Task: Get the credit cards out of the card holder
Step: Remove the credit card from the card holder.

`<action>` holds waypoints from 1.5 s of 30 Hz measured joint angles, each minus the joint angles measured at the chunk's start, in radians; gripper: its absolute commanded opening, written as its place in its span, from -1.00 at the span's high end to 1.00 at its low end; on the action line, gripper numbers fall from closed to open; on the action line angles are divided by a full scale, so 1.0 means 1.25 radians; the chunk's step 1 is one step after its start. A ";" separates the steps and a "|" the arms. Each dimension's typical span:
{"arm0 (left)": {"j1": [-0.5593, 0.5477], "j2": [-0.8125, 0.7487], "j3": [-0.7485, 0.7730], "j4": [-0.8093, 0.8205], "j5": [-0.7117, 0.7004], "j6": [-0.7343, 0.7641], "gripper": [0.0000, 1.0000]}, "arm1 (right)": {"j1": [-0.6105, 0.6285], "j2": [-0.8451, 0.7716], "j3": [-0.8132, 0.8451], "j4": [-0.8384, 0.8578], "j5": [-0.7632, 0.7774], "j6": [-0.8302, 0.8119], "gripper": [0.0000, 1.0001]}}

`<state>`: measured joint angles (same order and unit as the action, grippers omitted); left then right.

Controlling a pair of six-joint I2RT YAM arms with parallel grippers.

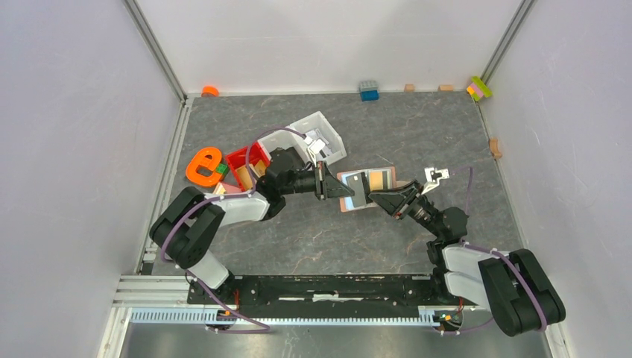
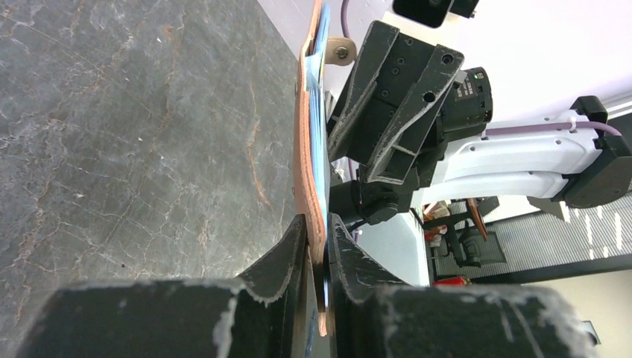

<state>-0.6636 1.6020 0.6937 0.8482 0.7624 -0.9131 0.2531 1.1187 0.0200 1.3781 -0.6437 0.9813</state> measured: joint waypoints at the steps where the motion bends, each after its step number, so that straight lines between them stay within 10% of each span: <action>1: -0.002 0.001 0.000 0.000 0.002 -0.002 0.95 | 0.000 0.003 0.000 0.004 0.000 0.001 0.30; 17: -0.023 0.008 0.001 0.068 0.036 -0.018 0.93 | 0.000 0.053 0.000 0.063 -0.012 0.040 0.26; 29: -0.023 0.013 0.001 0.076 0.041 -0.034 0.86 | 0.004 0.092 0.000 0.070 -0.030 0.079 0.99; 45: 0.014 -0.028 -0.024 0.019 -0.009 -0.008 0.80 | -0.013 0.008 -0.008 0.063 -0.004 0.059 1.00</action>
<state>-0.6464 1.5665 0.6632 0.8719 0.7513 -0.9230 0.2375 1.1290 0.0105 1.4570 -0.6483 1.0550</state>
